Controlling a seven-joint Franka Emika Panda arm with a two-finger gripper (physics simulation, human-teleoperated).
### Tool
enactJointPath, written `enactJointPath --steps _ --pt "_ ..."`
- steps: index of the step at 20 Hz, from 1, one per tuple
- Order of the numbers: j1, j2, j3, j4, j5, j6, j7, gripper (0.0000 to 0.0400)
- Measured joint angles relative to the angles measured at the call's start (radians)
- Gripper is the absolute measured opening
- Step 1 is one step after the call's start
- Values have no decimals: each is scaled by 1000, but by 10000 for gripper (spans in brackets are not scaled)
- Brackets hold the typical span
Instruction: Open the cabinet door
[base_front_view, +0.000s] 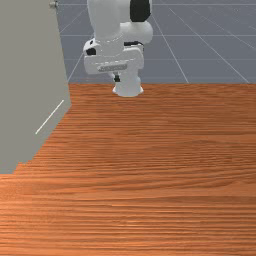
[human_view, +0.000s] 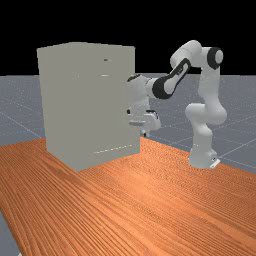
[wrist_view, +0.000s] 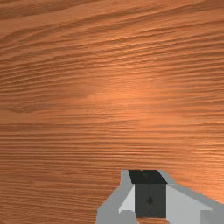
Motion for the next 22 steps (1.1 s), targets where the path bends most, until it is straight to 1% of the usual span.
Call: enactJointPath --steps 2,7,10,12,16,17,20,22 --pt "0 -76 2 -45 1 3 0 0" --pt "-12 -388 2 -213 0 -3 -2 0" --pt "-40 -588 -3 -332 -5 -3 8 0" --pt "-91 -697 -16 -378 -40 -13 19 0" --pt "-181 -883 -3 -404 -134 -82 39 0" --pt "-207 -913 -9 -404 -154 -89 44 0" --pt "-292 -946 -65 -388 -225 -90 27 0" --pt "-334 -953 -107 -359 -264 -83 6 0"
